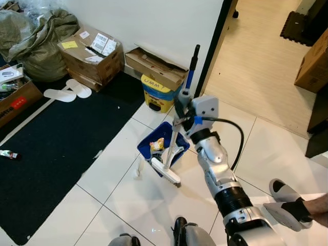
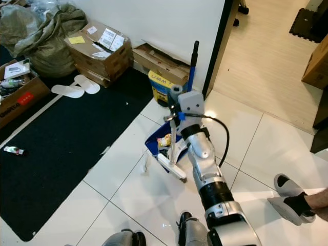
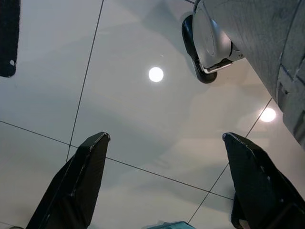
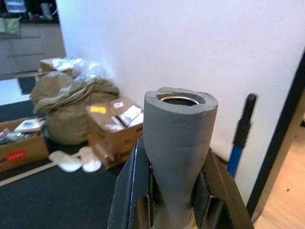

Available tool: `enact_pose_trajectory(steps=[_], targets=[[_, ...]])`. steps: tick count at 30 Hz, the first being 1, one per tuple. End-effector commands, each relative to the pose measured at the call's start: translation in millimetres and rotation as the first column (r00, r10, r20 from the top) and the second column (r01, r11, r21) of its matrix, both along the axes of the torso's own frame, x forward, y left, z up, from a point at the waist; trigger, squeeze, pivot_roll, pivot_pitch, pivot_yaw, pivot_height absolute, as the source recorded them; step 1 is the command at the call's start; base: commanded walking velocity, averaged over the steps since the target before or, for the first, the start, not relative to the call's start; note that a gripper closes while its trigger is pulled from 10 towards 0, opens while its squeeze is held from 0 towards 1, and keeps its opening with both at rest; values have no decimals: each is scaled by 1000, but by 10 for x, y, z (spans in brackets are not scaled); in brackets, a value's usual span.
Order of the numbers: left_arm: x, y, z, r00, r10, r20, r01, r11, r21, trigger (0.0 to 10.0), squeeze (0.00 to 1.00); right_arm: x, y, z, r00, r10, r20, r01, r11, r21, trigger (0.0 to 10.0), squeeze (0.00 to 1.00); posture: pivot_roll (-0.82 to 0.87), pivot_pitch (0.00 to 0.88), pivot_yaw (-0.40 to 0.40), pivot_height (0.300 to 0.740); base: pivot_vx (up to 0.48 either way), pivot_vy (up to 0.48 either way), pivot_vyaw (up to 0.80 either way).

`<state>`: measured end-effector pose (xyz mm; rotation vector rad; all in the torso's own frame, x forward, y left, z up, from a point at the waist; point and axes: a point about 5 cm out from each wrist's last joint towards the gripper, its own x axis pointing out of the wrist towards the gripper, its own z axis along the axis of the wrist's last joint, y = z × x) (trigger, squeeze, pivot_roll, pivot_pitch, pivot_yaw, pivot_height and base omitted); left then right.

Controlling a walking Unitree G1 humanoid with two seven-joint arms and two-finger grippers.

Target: Sweep floor

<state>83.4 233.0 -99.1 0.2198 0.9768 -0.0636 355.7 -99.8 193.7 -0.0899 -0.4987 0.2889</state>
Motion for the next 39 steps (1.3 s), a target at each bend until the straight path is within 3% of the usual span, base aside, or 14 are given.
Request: enact_pose_trajectory(steps=[1,8,13,19,21,25,29,35,37,39], targets=[[-150,48,-24,999,2,-50,-2,1000,6,10000,0,-13,-16,42,999,-9,43,9,1000,0,10000,0,76,295,5,740,0,0,0],[-143,24,-30,999,-3,-52,3,1000,3,10000,0,14,-106,106,997,-52,48,50,998,44,10000,0,67,293,5,740,0,0,0],[-127,7,-33,999,-4,-50,4,1000,-1,10000,0,37,-144,116,999,-40,0,40,994,98,10000,0,61,289,0,740,0,0,0],[-95,-28,-39,999,-2,-49,1,1000,-7,10000,0,52,-175,163,995,40,-87,-23,983,185,10000,0,43,267,-8,740,0,0,0],[-48,-73,-49,999,1,-52,-2,1000,-14,10000,0,46,-235,273,984,115,-137,-77,963,257,10000,0,28,245,-14,740,0,0,0],[-37,-81,-50,999,1,-52,-2,1000,-15,10000,0,42,-254,305,984,119,-132,-80,961,264,10000,0,28,245,-14,740,0,0,0],[16,-109,-49,999,2,-47,-3,1000,-19,10000,0,27,-325,491,991,107,-78,-81,956,282,10000,0,14,232,-19,740,0,0,0],[32,-135,-53,999,2,-46,-3,1000,-24,10000,0,-1,-259,545,985,147,-94,-106,934,342,10000,0,9,233,-22,740,0,0,0],[26,-147,-56,999,1,-47,-3,1000,-26,10000,0,-15,-192,494,979,164,-118,-111,925,364,10000,0,10,237,-24,740,0,0,0],[-1,-161,-64,999,0,-51,-2,1000,-29,10000,0,-83,-8,325,962,196,-192,-98,897,431,10000,0,20,248,-30,740,0,0,0]])
